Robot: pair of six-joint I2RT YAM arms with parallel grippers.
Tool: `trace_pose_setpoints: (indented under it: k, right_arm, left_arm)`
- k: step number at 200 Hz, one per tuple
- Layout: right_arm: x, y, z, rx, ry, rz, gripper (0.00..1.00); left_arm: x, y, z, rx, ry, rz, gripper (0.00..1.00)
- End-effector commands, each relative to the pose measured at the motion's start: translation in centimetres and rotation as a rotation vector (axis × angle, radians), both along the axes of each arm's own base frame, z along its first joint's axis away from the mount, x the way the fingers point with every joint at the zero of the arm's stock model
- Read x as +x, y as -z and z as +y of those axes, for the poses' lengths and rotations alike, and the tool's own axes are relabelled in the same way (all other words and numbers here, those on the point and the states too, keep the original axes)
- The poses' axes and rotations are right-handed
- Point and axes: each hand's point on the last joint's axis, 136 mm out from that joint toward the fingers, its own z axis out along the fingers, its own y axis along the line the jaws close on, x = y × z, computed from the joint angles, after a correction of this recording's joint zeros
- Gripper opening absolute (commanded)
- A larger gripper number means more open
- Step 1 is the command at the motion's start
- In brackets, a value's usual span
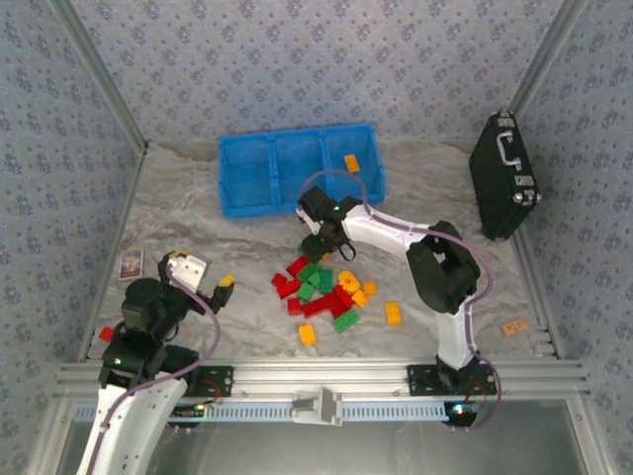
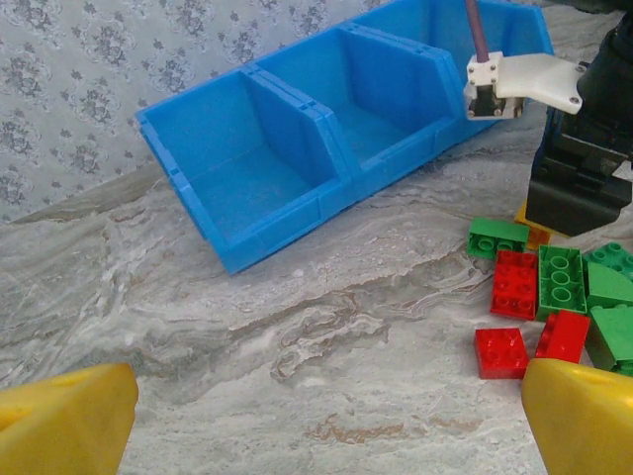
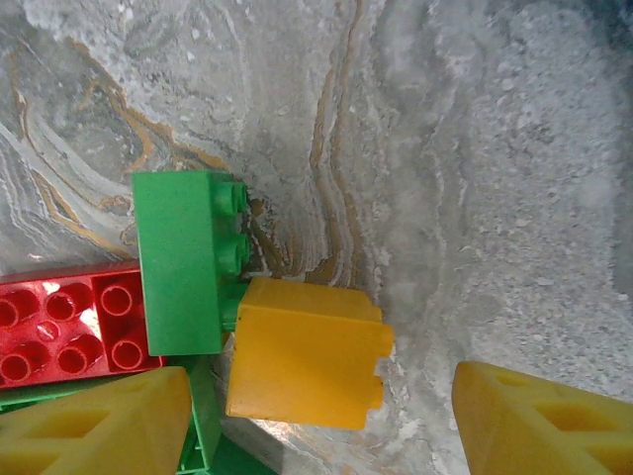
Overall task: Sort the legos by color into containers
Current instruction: Touch the lego at the center of the table.
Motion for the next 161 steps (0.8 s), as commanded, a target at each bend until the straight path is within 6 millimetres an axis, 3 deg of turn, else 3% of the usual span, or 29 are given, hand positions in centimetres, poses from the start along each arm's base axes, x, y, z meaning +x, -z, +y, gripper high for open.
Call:
trace_pose_setpoints:
  k: [1,68,104,132,161]
  right_arm:
    - [-0.2,1.3,0.4,0.012,0.003,0.022,0.71]
    - [0.5,4.2,-0.2,-0.058,0.001,0.035,0.67]
    - [1.0,4.7,-0.6,-0.051,0.022,0.021,0.67]
    - [0.8,4.2,-1.4,-0.050,0.029,0.015,0.67]
    - [0.0,2.5,-0.9,0.006,-0.014,-0.007,0.71]
  left_arm:
    - [-0.1,-0.6,-0.4,0.001,0.026,-0.017,1.00]
    - [-0.2,-0.6,-0.3,0.003,0.023,-0.018,1.00]
    - [-0.1,-0.5,-0.3,0.006,0.022,-0.017,1.00]
    - [0.0,-0.4,-0.3,0.009,0.022,-0.011,1.00]
    - [0.1,-0.3,-0.3,0.010,0.023,-0.007,1.00]
